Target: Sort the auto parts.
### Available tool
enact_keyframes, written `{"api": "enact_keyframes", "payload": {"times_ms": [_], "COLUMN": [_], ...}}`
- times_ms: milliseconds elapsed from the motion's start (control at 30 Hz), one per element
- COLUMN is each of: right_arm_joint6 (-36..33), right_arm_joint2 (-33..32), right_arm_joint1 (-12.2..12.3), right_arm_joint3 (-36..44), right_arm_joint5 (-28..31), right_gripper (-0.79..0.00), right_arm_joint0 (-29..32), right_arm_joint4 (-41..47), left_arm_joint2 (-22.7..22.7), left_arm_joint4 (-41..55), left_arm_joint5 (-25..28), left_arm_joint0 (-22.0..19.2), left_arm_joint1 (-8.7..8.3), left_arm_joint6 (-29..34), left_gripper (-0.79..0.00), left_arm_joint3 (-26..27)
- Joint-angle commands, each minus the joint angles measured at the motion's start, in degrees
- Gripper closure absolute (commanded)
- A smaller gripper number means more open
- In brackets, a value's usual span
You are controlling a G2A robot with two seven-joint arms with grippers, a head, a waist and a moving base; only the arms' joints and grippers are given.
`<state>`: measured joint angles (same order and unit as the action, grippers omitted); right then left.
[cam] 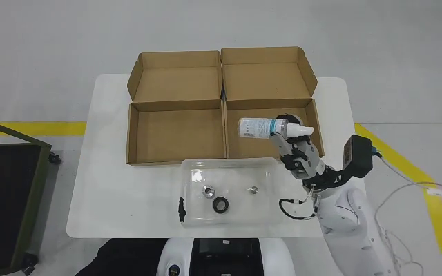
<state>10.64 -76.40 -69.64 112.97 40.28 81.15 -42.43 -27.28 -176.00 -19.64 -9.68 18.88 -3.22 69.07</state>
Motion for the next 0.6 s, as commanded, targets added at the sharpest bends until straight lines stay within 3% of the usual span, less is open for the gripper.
{"api": "enact_keyframes", "payload": {"times_ms": [0, 233, 567], "right_arm_joint6": [-0.4, -1.7, -5.8], "right_arm_joint2": [0.2, 0.5, 0.6], "right_arm_joint1": [0.0, -0.1, -0.2], "right_arm_joint3": [-0.1, -1.3, -3.0], "right_arm_joint5": [0.3, -2.8, -13.3], "right_gripper": [0.0, 0.0, 0.0], "right_arm_joint0": [-0.1, -0.7, -2.5], "right_arm_joint4": [-0.3, -3.9, -18.9], "left_arm_joint2": [0.0, 0.0, 0.0], "left_arm_joint4": [0.0, 0.0, 0.0], "left_arm_joint5": [0.0, 0.0, 0.0], "left_arm_joint0": [0.0, 0.0, 0.0], "left_arm_joint1": [0.0, 0.0, 0.0], "left_arm_joint6": [0.0, 0.0, 0.0], "left_gripper": [-0.785, -0.785, -0.785], "left_arm_joint3": [0.0, 0.0, 0.0]}}
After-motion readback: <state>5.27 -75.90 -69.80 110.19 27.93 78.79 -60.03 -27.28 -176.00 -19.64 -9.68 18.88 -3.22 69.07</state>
